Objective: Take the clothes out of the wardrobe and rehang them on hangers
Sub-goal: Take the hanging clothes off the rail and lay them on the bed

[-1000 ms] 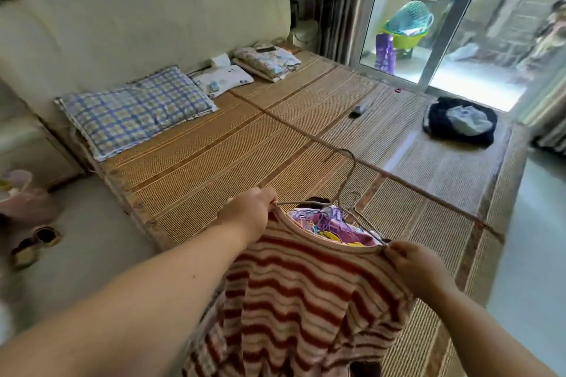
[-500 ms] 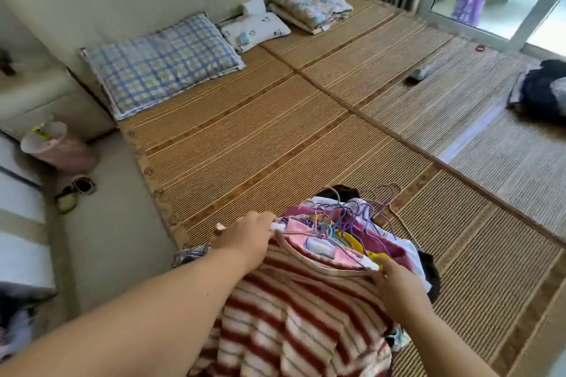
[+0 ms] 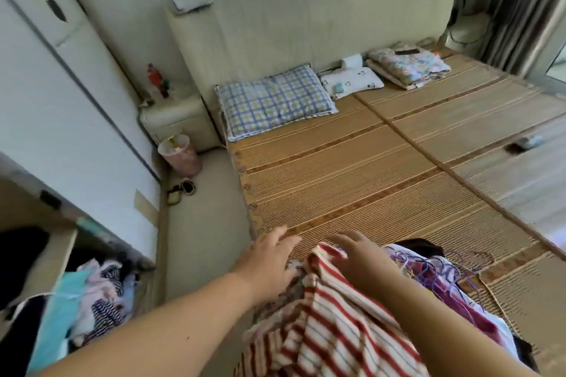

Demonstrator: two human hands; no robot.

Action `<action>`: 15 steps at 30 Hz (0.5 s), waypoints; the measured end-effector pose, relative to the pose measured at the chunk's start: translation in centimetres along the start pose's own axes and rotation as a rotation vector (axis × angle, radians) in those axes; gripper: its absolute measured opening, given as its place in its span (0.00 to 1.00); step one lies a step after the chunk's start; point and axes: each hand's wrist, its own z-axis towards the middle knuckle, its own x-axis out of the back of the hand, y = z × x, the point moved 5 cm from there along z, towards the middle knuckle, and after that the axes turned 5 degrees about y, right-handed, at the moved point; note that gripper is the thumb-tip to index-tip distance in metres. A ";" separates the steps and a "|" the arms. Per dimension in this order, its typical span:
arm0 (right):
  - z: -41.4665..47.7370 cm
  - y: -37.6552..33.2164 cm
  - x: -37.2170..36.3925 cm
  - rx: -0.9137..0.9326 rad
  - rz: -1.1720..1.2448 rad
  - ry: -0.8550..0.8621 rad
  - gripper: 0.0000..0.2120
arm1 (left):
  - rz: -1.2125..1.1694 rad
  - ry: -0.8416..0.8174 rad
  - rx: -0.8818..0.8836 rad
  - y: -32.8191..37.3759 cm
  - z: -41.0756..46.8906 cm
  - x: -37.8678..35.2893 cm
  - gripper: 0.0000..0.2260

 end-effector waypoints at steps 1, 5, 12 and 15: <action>0.7 -3.0 0.2 0.069 -0.013 0.000 0.23 | 0.009 0.041 0.023 -1.6 -1.4 1.7 0.27; 2.6 -15.0 0.7 0.315 -0.017 0.002 0.25 | 0.074 0.181 0.118 -8.0 -7.6 7.5 0.29; 2.6 -36.0 0.1 0.701 -0.020 0.081 0.25 | 0.375 0.484 0.298 -18.5 -20.8 17.9 0.29; 1.5 -44.7 0.1 0.844 -0.011 0.107 0.25 | 0.475 0.574 0.384 -22.7 -26.7 21.7 0.28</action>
